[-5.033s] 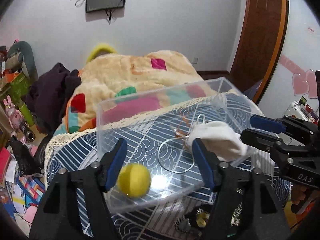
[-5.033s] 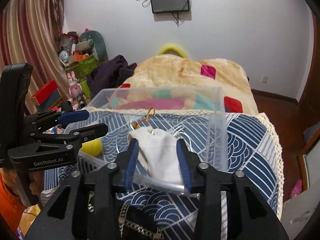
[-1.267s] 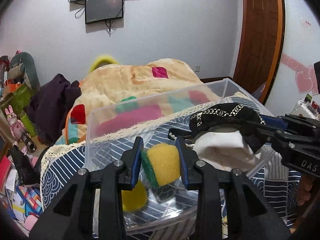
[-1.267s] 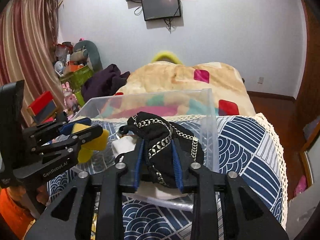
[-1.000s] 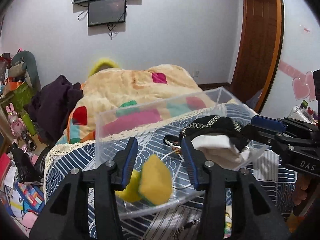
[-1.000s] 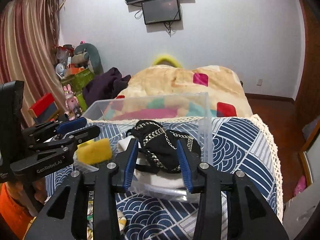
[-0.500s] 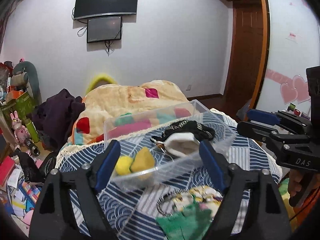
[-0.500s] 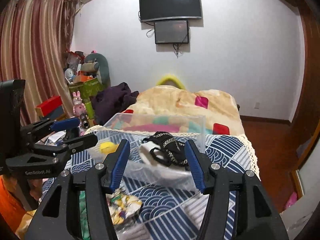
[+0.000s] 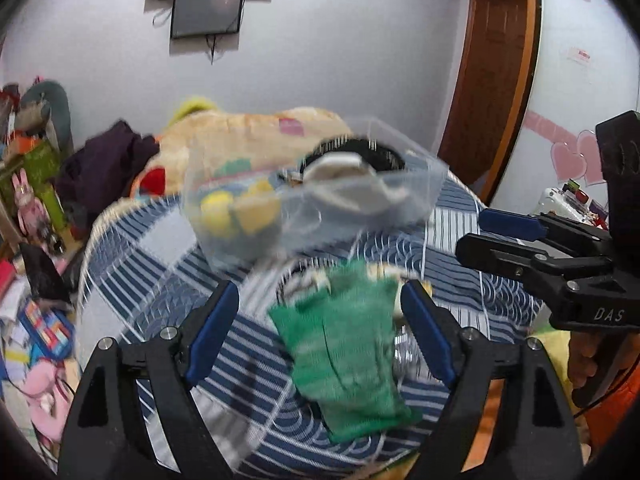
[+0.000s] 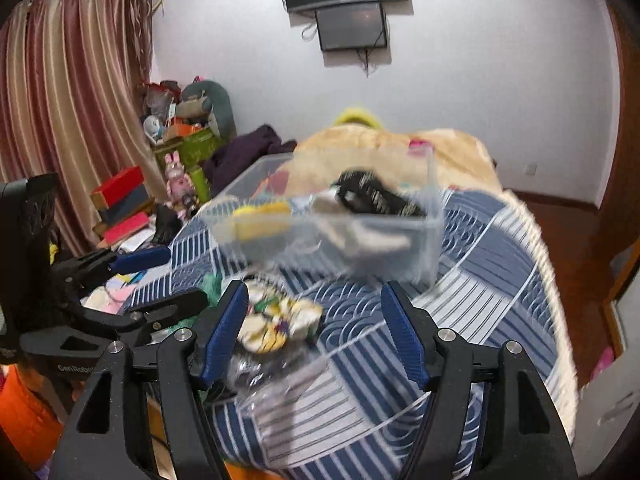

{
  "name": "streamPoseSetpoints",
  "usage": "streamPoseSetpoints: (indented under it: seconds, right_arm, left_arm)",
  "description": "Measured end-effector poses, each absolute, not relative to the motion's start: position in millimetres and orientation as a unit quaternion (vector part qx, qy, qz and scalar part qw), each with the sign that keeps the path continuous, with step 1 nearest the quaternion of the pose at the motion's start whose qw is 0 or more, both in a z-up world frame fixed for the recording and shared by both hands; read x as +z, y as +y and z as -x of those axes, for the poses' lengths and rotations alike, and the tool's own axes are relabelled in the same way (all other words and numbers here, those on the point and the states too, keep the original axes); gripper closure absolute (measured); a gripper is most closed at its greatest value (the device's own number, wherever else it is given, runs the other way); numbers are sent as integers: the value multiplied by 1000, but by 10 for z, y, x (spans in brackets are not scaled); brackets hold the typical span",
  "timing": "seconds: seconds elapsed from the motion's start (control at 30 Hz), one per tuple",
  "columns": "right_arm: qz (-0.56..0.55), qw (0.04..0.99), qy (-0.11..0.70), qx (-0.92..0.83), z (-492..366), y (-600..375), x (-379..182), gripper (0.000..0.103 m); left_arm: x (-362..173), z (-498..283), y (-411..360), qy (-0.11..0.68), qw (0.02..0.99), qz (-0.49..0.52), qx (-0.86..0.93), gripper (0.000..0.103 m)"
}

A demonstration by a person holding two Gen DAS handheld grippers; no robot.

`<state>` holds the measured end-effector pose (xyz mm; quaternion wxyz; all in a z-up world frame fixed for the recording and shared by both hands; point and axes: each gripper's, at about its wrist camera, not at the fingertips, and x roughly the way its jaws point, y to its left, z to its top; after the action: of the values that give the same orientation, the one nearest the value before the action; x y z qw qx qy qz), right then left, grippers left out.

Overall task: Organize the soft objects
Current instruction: 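Grasp the green knit glove with left tool while right tool grasps the floral scrunchie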

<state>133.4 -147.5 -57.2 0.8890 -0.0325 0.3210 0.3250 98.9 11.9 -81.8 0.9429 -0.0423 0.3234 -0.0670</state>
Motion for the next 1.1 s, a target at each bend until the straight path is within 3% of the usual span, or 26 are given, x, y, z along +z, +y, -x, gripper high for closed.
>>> streamPoseSetpoints:
  seconds: [0.17,0.23,0.3,0.4,0.6,0.67,0.77,1.1]
  right_arm:
    - [39,867,352,350,-1334,-1339,-748,38]
    - [39,860,360,359,-1357,-1276,-790,37]
    - [37,853,370,366,-1380,-1233,-829,37]
    - [32,845,383,372,-1419,-1180,-890,40]
    - [44,838,384,386,-1440,-1086,-939,77]
    - [56,844,376,379,-1419,-1074,-946,90]
    - [51,851,365,374,-1400,-1132,-917,94]
    - [17,891,297,342,-1333,-1514,-490,95]
  left_arm:
    - [-1014,-895,137,341,935,57,-80,20]
    - [-1075,-870,148,347,932,59,-84,25]
    - [-1126,-872,154,353,929,64,-93,39]
    - [-1215,-887,167,361,923,77,-105,54]
    - [-1231,-871,219,358,923,91,-104,67]
    - [-1203,-835,246,354,925,92,-100,69]
    - [-1137,-798,297,345,930,89,-89,70]
    - [-809,-805,509,305,946,94,-58,70]
